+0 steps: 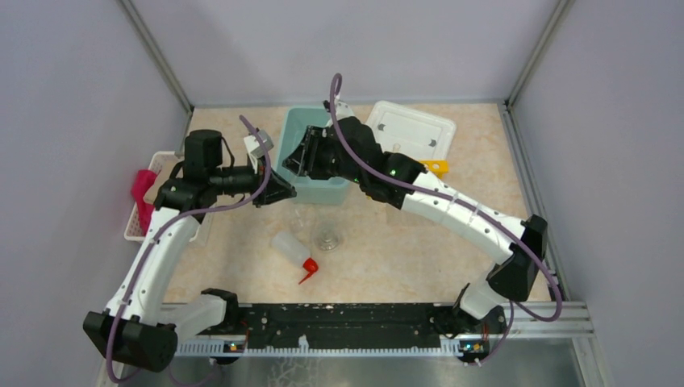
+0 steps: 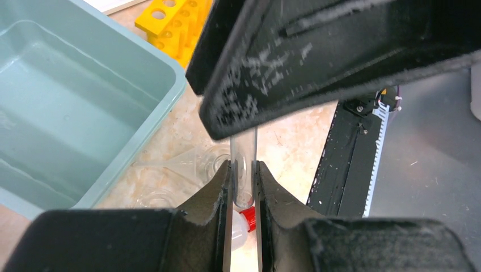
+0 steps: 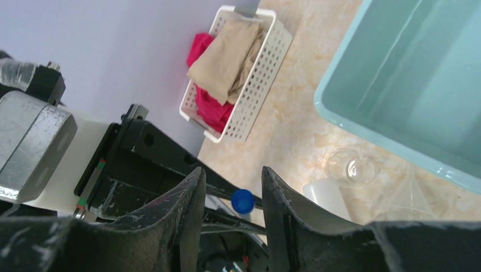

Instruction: Organize the chemistry lab equipment

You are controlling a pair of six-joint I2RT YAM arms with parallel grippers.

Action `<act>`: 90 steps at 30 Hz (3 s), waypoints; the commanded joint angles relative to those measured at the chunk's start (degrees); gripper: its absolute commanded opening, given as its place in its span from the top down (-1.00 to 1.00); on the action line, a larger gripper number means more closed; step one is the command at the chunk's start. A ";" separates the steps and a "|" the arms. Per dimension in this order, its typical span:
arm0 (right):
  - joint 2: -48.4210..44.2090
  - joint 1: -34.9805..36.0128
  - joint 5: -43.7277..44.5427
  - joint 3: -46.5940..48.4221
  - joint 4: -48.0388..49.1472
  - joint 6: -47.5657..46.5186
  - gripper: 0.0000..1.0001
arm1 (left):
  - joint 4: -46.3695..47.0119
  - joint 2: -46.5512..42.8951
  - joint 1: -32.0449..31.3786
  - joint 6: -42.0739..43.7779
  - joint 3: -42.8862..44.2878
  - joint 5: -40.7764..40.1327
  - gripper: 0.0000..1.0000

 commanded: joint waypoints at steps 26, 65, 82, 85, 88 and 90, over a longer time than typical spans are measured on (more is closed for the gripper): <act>-11.59 -8.25 1.62 -3.78 -17.49 -10.32 1.00 | 0.68 -0.80 0.03 -2.63 0.85 -8.45 -0.98; -16.26 -28.16 34.88 -42.33 -11.75 -5.98 1.00 | -3.30 2.65 0.11 -4.53 2.62 -12.14 -0.98; -12.94 -28.45 34.65 -43.18 -9.64 -6.05 1.00 | -3.05 2.52 0.11 -3.92 3.14 -12.36 -0.98; -12.73 -28.43 34.68 -43.62 -9.34 -5.96 1.00 | -3.10 2.54 0.11 -3.85 3.15 -12.37 -0.98; -12.45 -28.43 34.98 -43.84 -8.96 -5.87 1.00 | -3.10 2.46 0.11 -3.79 3.22 -12.40 -0.98; -12.32 -28.43 35.21 -43.93 -8.93 -5.65 1.00 | -3.12 2.41 0.11 -3.74 3.17 -12.43 -0.98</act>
